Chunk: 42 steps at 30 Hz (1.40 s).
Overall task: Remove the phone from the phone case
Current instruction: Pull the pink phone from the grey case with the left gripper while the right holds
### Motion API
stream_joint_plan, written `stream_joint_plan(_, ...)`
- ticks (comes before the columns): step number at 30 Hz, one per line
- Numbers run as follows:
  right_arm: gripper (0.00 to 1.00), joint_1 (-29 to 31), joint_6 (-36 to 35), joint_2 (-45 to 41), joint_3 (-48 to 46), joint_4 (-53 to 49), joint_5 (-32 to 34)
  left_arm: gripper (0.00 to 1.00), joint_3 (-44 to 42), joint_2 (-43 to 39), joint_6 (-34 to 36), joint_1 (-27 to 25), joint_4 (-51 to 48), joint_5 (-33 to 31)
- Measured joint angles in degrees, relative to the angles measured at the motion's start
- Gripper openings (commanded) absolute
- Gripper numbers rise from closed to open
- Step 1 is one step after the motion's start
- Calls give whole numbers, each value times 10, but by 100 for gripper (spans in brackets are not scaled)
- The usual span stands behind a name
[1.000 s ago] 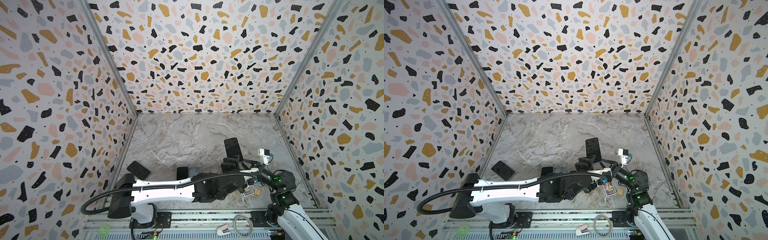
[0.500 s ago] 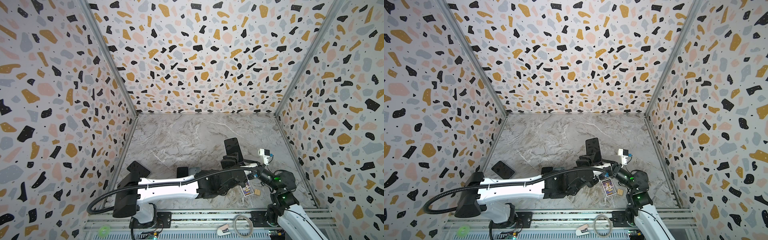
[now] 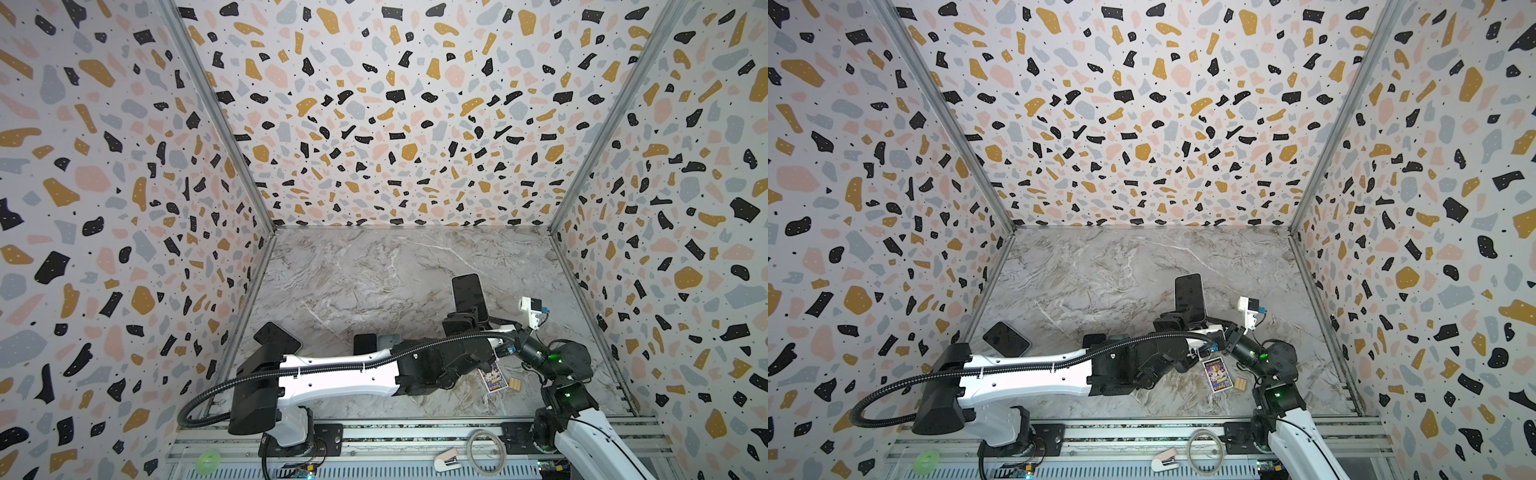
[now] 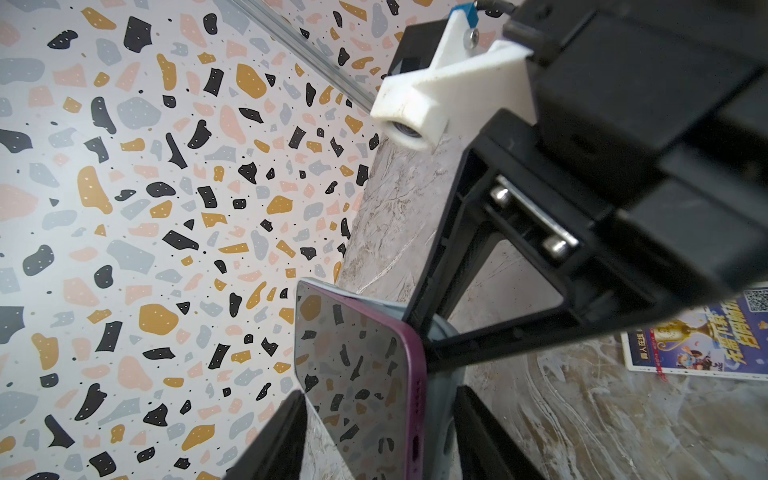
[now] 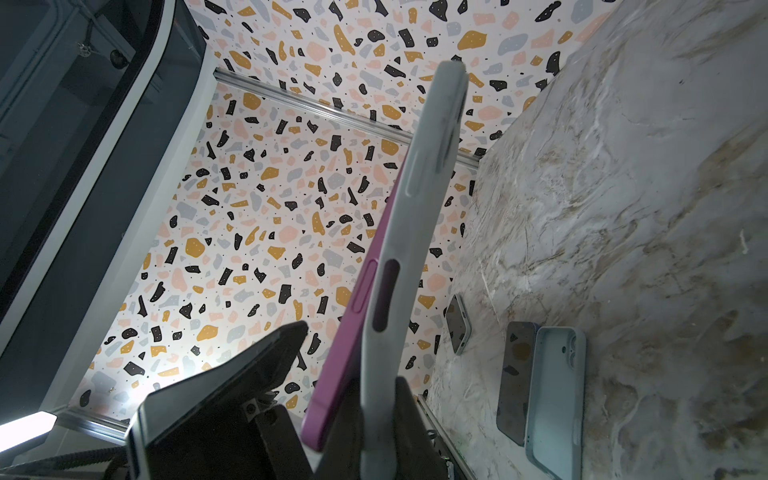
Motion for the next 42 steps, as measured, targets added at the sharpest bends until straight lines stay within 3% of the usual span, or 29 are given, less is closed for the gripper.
stream_joint_plan(23,0,0,0,1,0,-1,9,37,19,12,20,14,-6,28)
stream_joint_plan(42,0,0,0,0,2,-7,7,29,19,12,26,27,-3,39)
